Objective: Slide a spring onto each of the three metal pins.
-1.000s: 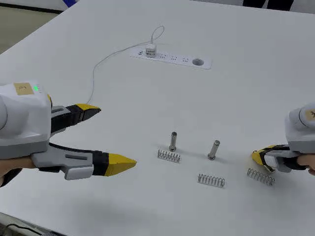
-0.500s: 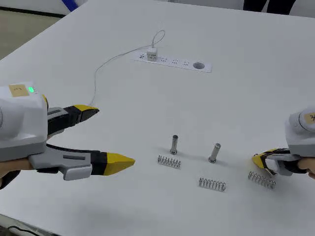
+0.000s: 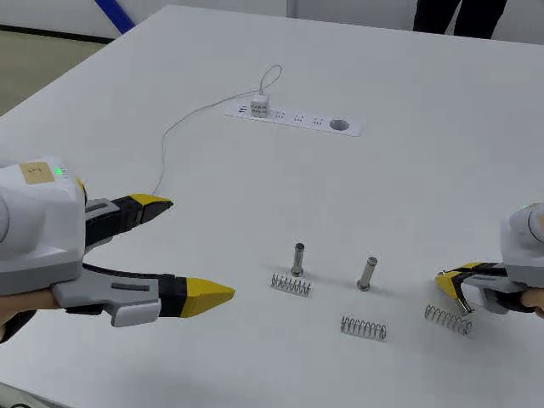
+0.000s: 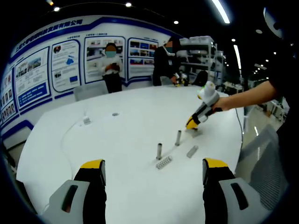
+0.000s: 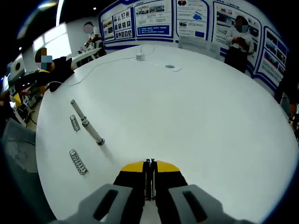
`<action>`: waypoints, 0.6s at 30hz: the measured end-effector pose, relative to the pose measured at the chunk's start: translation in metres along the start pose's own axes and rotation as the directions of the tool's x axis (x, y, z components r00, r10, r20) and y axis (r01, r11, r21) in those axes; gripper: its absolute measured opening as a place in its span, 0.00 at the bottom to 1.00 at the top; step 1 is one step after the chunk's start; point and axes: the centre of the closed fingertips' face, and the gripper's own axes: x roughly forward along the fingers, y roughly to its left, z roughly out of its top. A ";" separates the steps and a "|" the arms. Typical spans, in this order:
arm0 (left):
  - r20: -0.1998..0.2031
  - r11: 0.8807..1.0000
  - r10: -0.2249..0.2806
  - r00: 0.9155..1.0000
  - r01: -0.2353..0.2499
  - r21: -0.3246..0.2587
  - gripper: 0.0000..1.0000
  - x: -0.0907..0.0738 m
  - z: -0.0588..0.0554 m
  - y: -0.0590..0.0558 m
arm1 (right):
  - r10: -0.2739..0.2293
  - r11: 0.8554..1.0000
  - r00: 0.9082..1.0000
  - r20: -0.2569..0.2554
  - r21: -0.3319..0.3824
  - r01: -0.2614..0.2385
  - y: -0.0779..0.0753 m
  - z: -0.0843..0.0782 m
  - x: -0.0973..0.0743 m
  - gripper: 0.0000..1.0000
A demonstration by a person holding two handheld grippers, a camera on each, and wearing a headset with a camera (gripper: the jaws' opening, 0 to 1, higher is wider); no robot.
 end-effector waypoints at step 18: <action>0.015 1.000 0.003 1.000 -0.003 0.011 0.88 -0.002 0.007 -0.007 | -0.027 1.000 0.997 0.077 0.006 0.027 -0.006 0.004 -0.024 0.06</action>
